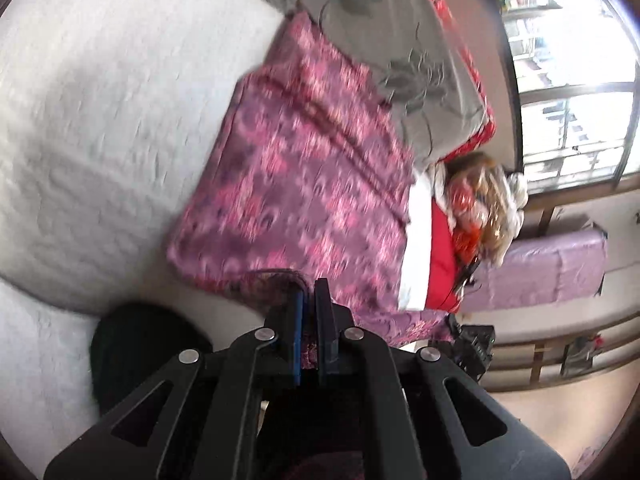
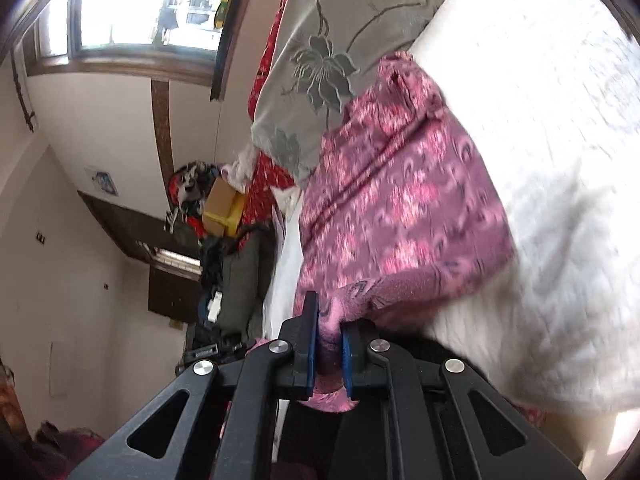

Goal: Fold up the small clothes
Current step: 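Lower the folded garment onto the bed and open both tools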

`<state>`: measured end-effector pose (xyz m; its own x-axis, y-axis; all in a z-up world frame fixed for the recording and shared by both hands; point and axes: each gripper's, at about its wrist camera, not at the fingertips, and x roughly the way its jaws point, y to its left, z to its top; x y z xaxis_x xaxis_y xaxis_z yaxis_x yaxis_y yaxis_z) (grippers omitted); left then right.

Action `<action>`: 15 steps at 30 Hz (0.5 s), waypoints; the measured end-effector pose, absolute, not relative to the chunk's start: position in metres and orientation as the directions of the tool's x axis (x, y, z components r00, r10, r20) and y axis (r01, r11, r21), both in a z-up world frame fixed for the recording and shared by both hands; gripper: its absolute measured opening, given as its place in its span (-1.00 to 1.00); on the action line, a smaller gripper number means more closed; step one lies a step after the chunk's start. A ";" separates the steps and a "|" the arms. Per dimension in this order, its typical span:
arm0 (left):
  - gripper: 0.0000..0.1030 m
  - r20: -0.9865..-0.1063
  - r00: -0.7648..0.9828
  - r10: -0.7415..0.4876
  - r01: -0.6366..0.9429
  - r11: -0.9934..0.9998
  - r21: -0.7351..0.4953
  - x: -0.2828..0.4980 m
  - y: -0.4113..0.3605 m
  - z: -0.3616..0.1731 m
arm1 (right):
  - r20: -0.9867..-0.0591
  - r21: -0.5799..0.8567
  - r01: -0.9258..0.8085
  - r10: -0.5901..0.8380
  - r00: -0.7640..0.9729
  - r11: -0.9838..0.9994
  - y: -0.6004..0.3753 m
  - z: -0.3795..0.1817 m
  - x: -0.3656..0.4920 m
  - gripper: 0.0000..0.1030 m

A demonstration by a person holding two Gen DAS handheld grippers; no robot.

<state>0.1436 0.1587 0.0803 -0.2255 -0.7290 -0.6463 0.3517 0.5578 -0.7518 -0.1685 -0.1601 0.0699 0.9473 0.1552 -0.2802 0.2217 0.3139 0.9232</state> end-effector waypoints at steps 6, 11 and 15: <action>-0.94 -0.610 -0.169 -0.774 0.346 0.533 -0.772 0.181 0.129 0.091 | -0.293 0.923 0.255 0.097 0.951 0.287 -0.204 0.080 -0.134 -0.82; -0.94 -0.582 -0.111 -0.806 0.328 0.523 -0.787 0.228 0.094 0.092 | -0.297 0.920 0.272 0.048 0.954 0.282 -0.242 0.087 -0.103 -0.82; -0.94 -0.577 -0.074 -0.814 0.312 0.530 -0.788 0.265 0.060 0.086 | -0.284 0.928 0.274 0.003 0.959 0.253 -0.283 0.088 -0.069 -0.82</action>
